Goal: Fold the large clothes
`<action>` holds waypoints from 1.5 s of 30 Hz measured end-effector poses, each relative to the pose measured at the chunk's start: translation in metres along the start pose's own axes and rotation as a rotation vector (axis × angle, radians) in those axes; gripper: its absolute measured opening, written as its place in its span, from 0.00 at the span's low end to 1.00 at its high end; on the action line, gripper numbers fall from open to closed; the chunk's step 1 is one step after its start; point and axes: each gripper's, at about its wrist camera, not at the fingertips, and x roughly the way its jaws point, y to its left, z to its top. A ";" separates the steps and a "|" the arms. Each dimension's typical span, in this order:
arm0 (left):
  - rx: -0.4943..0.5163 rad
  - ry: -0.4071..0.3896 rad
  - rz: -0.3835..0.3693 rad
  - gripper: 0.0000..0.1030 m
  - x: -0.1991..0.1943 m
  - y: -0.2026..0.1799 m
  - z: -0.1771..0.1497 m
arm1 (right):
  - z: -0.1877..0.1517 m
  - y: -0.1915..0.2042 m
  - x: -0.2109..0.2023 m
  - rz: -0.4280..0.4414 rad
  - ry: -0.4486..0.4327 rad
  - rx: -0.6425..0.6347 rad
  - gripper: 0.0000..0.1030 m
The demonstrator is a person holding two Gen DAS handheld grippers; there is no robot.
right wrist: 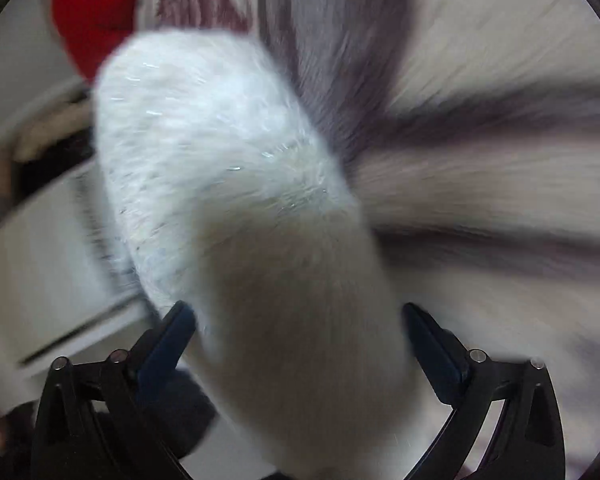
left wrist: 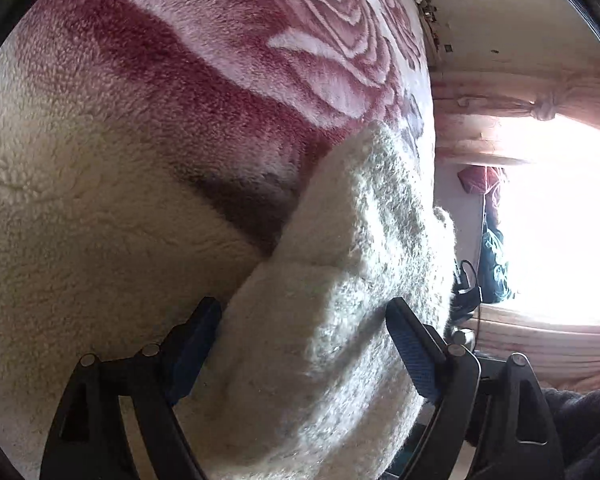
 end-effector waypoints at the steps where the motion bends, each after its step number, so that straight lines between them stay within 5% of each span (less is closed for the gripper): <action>1: 0.004 0.000 0.002 0.81 0.000 0.000 0.000 | 0.004 0.001 0.012 0.050 0.023 -0.026 1.00; 5: 0.012 -0.001 0.016 0.81 -0.001 -0.001 0.002 | 0.009 0.016 0.037 0.067 0.092 -0.139 1.00; 8: 0.014 -0.010 0.016 0.81 -0.004 -0.005 0.003 | 0.011 0.015 0.042 0.039 0.058 -0.112 1.00; 12: 0.032 -0.019 0.007 0.80 -0.009 -0.013 0.002 | -0.005 0.035 0.038 -0.022 -0.006 -0.137 0.82; 16: 0.043 -0.022 -0.003 0.80 -0.013 -0.021 0.004 | -0.027 0.040 0.030 0.009 -0.138 -0.103 0.73; 29: 0.114 -0.103 -0.034 0.80 -0.045 -0.070 0.026 | -0.014 0.094 0.036 0.196 -0.112 -0.214 0.71; 37: 0.153 -0.202 -0.056 0.80 -0.061 -0.111 0.105 | 0.027 0.151 0.006 0.252 -0.117 -0.313 0.71; 45: 0.220 -0.279 -0.059 0.80 -0.064 -0.146 0.233 | 0.142 0.235 -0.037 0.262 -0.109 -0.431 0.71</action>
